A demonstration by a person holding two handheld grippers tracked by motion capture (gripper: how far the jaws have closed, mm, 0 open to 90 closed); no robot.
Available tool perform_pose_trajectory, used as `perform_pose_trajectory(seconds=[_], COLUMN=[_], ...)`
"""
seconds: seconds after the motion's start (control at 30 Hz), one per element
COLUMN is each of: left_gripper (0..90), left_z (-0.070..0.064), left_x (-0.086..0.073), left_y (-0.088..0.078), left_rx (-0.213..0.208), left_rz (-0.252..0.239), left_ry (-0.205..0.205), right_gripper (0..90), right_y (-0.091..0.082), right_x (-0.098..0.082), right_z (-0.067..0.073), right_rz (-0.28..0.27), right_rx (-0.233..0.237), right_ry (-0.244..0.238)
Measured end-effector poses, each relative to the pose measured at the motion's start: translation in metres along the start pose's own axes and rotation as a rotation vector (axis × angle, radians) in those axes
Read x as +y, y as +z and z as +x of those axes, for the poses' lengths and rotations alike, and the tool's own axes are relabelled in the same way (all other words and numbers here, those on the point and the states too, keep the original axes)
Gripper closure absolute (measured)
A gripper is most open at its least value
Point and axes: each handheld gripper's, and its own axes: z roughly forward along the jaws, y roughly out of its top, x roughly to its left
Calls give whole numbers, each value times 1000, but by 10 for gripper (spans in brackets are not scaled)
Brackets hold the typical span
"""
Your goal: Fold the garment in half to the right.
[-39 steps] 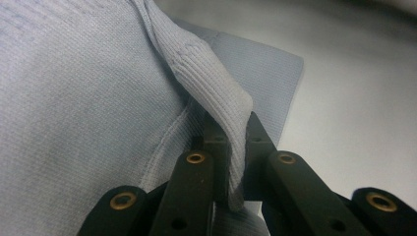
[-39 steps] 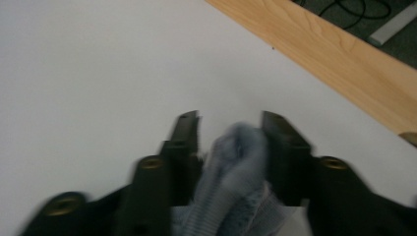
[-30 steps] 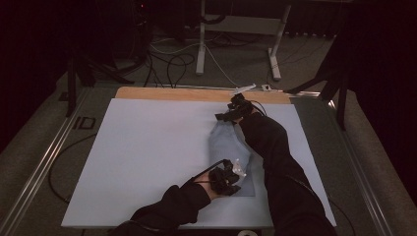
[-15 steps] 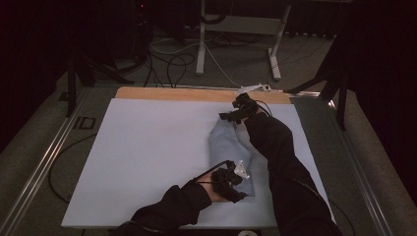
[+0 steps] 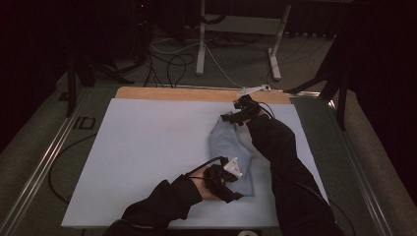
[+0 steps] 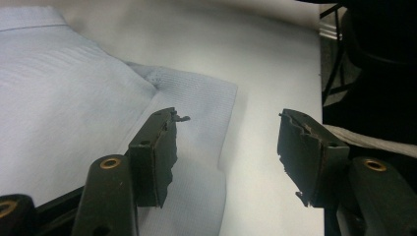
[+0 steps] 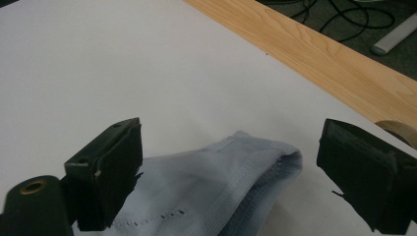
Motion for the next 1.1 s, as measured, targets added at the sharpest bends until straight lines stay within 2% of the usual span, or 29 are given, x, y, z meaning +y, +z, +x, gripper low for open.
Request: perform_pose_trajectory(seconds=[0.1, 0.23, 0.3, 0.37, 0.43, 0.47, 0.5, 0.53, 0.6, 0.77, 0.83, 0.9, 0.97, 1.1], left_gripper=[411, 387, 381, 363, 314, 295, 240, 240, 169, 101, 81, 39, 9, 4], left_z=[4, 8, 9, 10, 11, 12, 12, 14, 15, 18, 19, 19, 21, 21], left_x=[-6, -16, -23, -29, -36, -40, -40, -46, -49, -73, -80, -84, -96, -112], left_y=[-9, -22, -27, -32, -37, -40, -40, -44, -46, -63, -69, -71, -78, -88], left_rx=[0, -5, -4, -6, -9, -29, -29, -39, -35, -1, 15, 14, 37, 66], left_rz=[-3, -31, -45, -55, -68, -75, -75, -92, -97, -134, -134, -136, -144, -136], left_ry=[-2, -5, -13, -18, -33, -37, -37, -60, -65, -48, -56, -60, -65, -79], right_gripper=[105, 105, 105, 104, 100, 99, 99, 97, 97, 97, 97, 97, 97, 98], right_y=[-2, -4, -6, -7, -7, -8, -8, -8, -10, -14, -16, -17, -20, -21], right_x=[-1, -2, -4, -5, -7, -7, -7, -8, -9, -11, -12, -12, -14, -16], right_z=[2, 3, 3, 3, 4, 4, 4, 5, 7, 10, 10, 10, 9, 9], right_rz=[-6, -4, -12, 4, 16, 21, 21, 27, 41, 36, 31, 21, 14, 7], right_rx=[-7, -11, -12, -4, -3, 3, 3, 1, -6, -6, -4, 1, 1, 10], right_ry=[-22, -44, -42, -43, -40, -34, -34, -31, -31, -37, -35, -30, -30, -32])
